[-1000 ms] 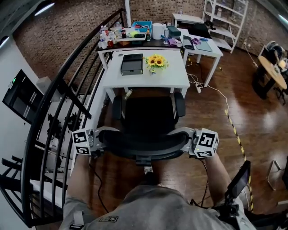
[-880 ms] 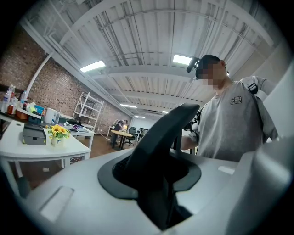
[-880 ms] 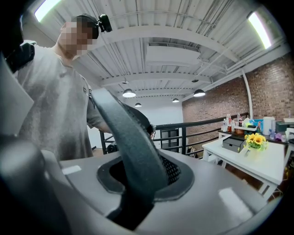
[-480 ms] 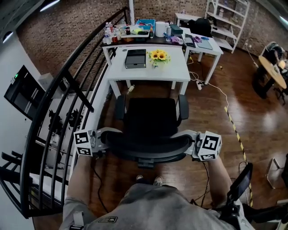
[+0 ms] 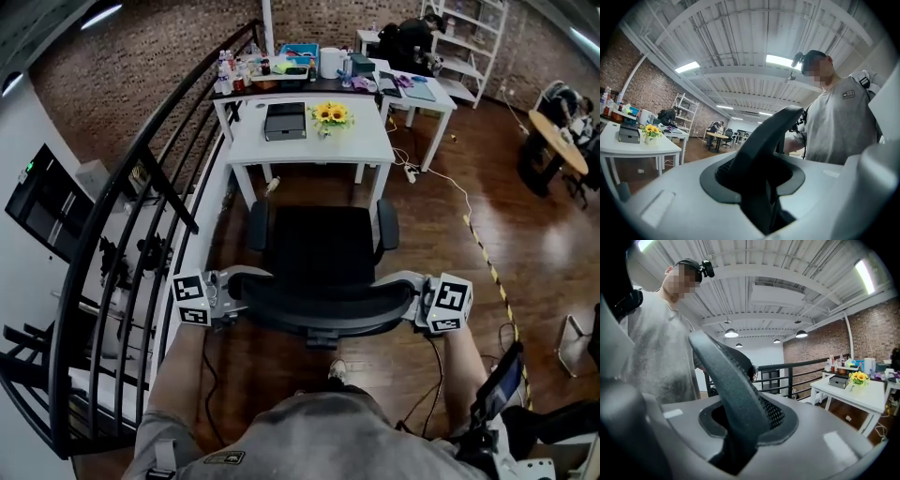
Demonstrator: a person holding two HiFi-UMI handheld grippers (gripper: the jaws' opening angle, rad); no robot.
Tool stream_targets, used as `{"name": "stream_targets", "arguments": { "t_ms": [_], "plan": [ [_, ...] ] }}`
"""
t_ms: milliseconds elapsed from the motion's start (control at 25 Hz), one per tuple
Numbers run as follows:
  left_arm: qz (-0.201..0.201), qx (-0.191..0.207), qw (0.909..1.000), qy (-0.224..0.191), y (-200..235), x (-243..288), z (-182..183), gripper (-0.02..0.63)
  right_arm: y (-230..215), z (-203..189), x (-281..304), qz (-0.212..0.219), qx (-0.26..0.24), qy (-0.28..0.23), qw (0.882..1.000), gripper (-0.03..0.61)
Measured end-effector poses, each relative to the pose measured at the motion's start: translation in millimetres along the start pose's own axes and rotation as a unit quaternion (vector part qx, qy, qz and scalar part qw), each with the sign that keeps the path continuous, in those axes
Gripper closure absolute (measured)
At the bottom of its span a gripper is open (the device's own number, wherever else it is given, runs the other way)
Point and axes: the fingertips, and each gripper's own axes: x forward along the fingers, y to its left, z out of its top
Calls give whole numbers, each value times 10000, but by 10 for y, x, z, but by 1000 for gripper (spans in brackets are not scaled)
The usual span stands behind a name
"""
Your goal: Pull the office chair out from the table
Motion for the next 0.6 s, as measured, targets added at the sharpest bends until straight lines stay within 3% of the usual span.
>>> {"name": "stream_targets", "arguments": {
  "t_ms": [600],
  "plan": [
    [-200,-58,9998,-37,-760,-21,-142,483,809,-83,-104,-16,105,-63,9999,466]
  ]
}}
